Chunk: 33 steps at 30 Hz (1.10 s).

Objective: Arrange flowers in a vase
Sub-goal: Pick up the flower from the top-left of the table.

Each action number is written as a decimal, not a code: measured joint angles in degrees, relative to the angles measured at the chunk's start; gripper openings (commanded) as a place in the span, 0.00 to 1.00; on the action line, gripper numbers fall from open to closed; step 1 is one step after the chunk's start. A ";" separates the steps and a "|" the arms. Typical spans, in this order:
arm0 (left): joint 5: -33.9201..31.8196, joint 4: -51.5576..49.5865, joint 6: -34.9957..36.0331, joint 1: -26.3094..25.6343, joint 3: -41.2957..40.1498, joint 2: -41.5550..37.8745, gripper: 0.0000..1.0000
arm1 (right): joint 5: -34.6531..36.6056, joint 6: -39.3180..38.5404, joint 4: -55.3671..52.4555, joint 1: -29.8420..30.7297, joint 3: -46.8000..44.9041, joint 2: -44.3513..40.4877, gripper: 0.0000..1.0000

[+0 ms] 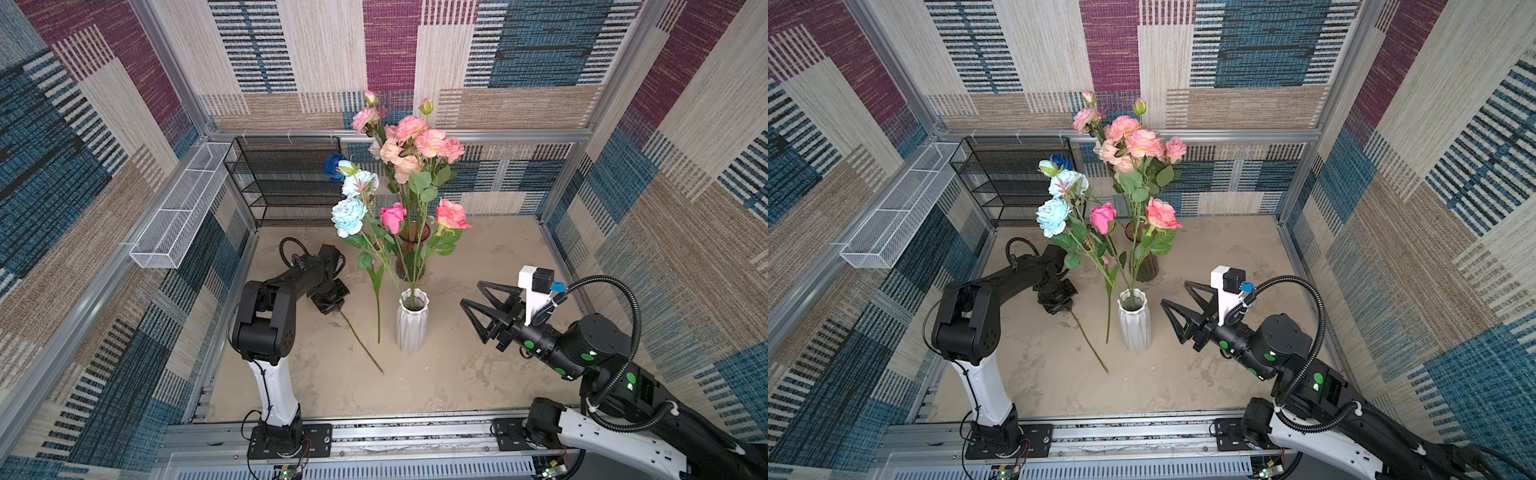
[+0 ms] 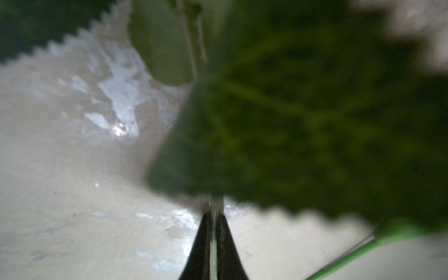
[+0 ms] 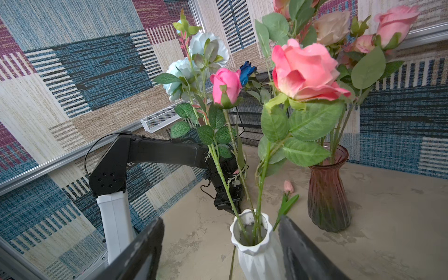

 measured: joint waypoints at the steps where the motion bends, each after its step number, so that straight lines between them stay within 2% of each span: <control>1: -0.28 -0.02 0.35 -0.02 -0.02 -0.15 0.00 | -0.02 0.00 0.02 0.00 0.00 0.09 0.76; 5: -2.08 0.07 1.49 -0.22 -1.05 -1.81 0.00 | 0.00 -0.20 -0.02 0.00 0.13 0.13 0.76; 8: -4.07 -0.44 2.71 -0.20 -2.75 -6.56 0.00 | -0.02 -0.22 0.00 0.00 0.39 0.26 0.76; 14: -7.69 0.83 4.85 -0.13 -7.30 -20.92 0.00 | -0.04 -0.48 -0.07 0.00 1.51 1.07 0.77; 20: -8.11 2.86 6.58 -0.13 -11.41 -38.10 0.00 | -0.94 -1.09 -0.02 0.00 3.58 2.10 0.77; 26: -6.93 4.61 8.11 -0.13 -11.15 -53.40 0.00 | -5.35 -2.54 0.66 0.02 6.14 5.31 0.77; 33: -1.38 9.05 10.99 -0.09 -9.62 -67.38 0.00 | -15.28 -4.79 1.97 0.02 12.74 15.87 0.76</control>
